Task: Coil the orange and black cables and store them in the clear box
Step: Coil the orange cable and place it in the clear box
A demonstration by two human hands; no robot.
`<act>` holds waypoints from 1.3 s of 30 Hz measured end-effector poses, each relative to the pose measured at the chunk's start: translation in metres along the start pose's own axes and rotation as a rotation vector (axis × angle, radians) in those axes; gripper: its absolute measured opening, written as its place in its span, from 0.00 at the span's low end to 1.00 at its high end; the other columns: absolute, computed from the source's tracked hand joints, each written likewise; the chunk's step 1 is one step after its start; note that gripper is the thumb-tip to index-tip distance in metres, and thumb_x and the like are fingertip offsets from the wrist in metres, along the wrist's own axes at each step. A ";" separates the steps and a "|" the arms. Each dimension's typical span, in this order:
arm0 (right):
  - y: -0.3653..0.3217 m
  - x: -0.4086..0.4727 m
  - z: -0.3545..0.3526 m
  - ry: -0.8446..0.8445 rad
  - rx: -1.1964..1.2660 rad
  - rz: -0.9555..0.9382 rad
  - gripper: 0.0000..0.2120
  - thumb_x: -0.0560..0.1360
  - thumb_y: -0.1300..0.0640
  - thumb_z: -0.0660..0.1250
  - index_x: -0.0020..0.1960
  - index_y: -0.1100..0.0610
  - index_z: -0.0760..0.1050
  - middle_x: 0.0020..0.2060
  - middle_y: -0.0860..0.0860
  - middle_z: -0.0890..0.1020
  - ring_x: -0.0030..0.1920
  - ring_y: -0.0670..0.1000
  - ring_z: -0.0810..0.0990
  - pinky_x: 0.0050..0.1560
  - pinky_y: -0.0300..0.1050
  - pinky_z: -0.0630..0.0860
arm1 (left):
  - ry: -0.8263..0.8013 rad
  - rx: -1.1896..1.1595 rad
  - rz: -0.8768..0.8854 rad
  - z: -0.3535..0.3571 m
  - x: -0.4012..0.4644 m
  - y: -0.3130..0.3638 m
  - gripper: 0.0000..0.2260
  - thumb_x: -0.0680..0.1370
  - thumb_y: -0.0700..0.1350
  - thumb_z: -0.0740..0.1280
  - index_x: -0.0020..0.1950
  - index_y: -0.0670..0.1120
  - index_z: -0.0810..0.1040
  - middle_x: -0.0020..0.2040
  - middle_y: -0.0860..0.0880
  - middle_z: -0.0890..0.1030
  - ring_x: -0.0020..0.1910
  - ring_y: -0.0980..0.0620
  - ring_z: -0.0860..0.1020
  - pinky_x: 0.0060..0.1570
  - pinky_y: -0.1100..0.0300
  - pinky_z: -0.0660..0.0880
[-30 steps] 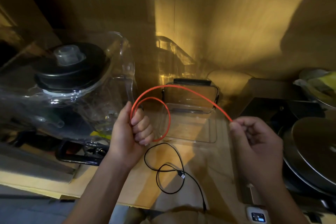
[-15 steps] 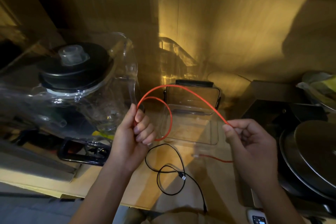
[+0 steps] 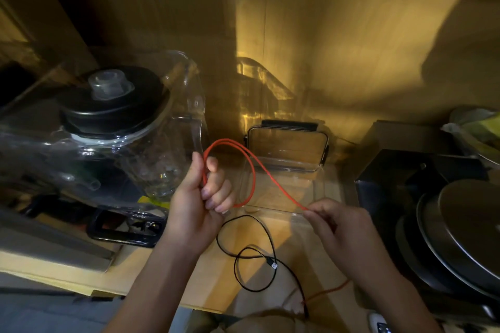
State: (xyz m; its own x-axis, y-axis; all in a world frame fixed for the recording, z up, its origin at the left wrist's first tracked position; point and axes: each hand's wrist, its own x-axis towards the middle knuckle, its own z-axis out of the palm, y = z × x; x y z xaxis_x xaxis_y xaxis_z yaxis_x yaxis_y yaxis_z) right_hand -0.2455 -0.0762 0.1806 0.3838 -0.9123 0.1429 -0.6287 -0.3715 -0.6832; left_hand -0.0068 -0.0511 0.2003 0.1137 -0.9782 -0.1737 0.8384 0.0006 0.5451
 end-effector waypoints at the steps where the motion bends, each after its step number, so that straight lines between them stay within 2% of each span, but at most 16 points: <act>1: 0.000 0.000 0.001 -0.029 -0.011 -0.001 0.07 0.76 0.48 0.65 0.41 0.48 0.79 0.27 0.46 0.78 0.31 0.47 0.78 0.30 0.42 0.74 | -0.005 0.007 0.001 0.000 0.000 0.000 0.19 0.83 0.55 0.52 0.39 0.47 0.72 0.22 0.54 0.62 0.23 0.56 0.51 0.23 0.64 0.52; 6: -0.004 -0.002 0.003 -0.129 -0.040 -0.038 0.11 0.77 0.45 0.61 0.44 0.47 0.79 0.29 0.44 0.78 0.32 0.45 0.78 0.32 0.43 0.75 | -0.041 0.041 -0.001 0.001 0.001 -0.003 0.19 0.83 0.54 0.51 0.41 0.46 0.73 0.23 0.54 0.63 0.23 0.56 0.52 0.24 0.63 0.53; 11: -0.007 -0.001 0.007 -0.184 -0.076 -0.075 0.09 0.79 0.46 0.62 0.47 0.48 0.79 0.32 0.43 0.80 0.34 0.43 0.78 0.35 0.43 0.76 | -0.141 0.101 0.013 0.004 0.001 -0.005 0.13 0.82 0.48 0.53 0.47 0.43 0.73 0.27 0.52 0.64 0.25 0.55 0.55 0.27 0.61 0.55; 16: -0.009 0.000 0.011 -0.225 -0.072 -0.101 0.13 0.79 0.42 0.56 0.47 0.48 0.75 0.33 0.45 0.79 0.36 0.46 0.77 0.37 0.47 0.75 | -0.172 0.218 0.061 0.011 0.000 -0.014 0.14 0.85 0.47 0.51 0.57 0.42 0.74 0.32 0.50 0.65 0.28 0.54 0.63 0.30 0.61 0.66; 21: -0.016 0.002 0.012 -0.248 -0.092 -0.119 0.17 0.76 0.37 0.52 0.48 0.46 0.73 0.34 0.45 0.78 0.36 0.47 0.76 0.38 0.47 0.75 | -0.190 0.397 0.074 0.018 -0.001 -0.023 0.15 0.82 0.48 0.55 0.66 0.46 0.71 0.36 0.47 0.71 0.34 0.50 0.72 0.38 0.57 0.74; 26: -0.021 0.008 0.013 -0.292 -0.110 -0.121 0.24 0.71 0.33 0.48 0.49 0.45 0.77 0.41 0.45 0.82 0.42 0.48 0.79 0.44 0.48 0.76 | -0.154 0.657 0.096 0.017 0.000 -0.029 0.11 0.84 0.45 0.56 0.65 0.47 0.71 0.42 0.44 0.78 0.40 0.44 0.81 0.42 0.52 0.79; 33: -0.026 0.009 0.012 -0.232 -0.099 -0.172 0.13 0.74 0.39 0.58 0.50 0.45 0.75 0.44 0.44 0.84 0.43 0.49 0.82 0.42 0.48 0.78 | -0.114 0.864 0.025 0.016 0.002 -0.036 0.10 0.82 0.46 0.57 0.62 0.46 0.69 0.40 0.42 0.83 0.37 0.42 0.83 0.38 0.54 0.82; 36: -0.028 0.010 0.010 -0.217 -0.099 -0.181 0.05 0.74 0.46 0.67 0.47 0.45 0.73 0.40 0.42 0.82 0.36 0.42 0.77 0.37 0.41 0.73 | -0.139 1.016 -0.007 0.015 0.001 -0.040 0.06 0.83 0.44 0.57 0.59 0.46 0.69 0.34 0.44 0.81 0.32 0.45 0.81 0.33 0.54 0.79; 38: -0.027 0.012 0.008 -0.227 -0.100 -0.176 0.07 0.73 0.49 0.70 0.46 0.46 0.72 0.37 0.37 0.78 0.35 0.37 0.74 0.36 0.32 0.68 | -0.163 1.135 -0.035 0.013 0.001 -0.042 0.05 0.84 0.44 0.57 0.57 0.46 0.70 0.31 0.43 0.79 0.29 0.43 0.78 0.30 0.54 0.77; 39: -0.027 0.012 0.008 -0.235 -0.091 -0.172 0.07 0.74 0.50 0.70 0.45 0.46 0.72 0.36 0.35 0.75 0.37 0.35 0.73 0.36 0.30 0.67 | -0.183 1.200 -0.046 0.010 0.001 -0.042 0.04 0.84 0.44 0.57 0.56 0.46 0.70 0.31 0.43 0.78 0.27 0.43 0.77 0.27 0.57 0.74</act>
State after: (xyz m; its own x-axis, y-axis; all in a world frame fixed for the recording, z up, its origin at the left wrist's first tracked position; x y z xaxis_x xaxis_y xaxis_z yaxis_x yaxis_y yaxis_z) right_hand -0.2188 -0.0762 0.1951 0.6293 -0.7737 0.0737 -0.5949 -0.5405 -0.5950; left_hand -0.0471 -0.0546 0.1856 -0.0614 -0.9871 -0.1477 -0.1978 -0.1330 0.9712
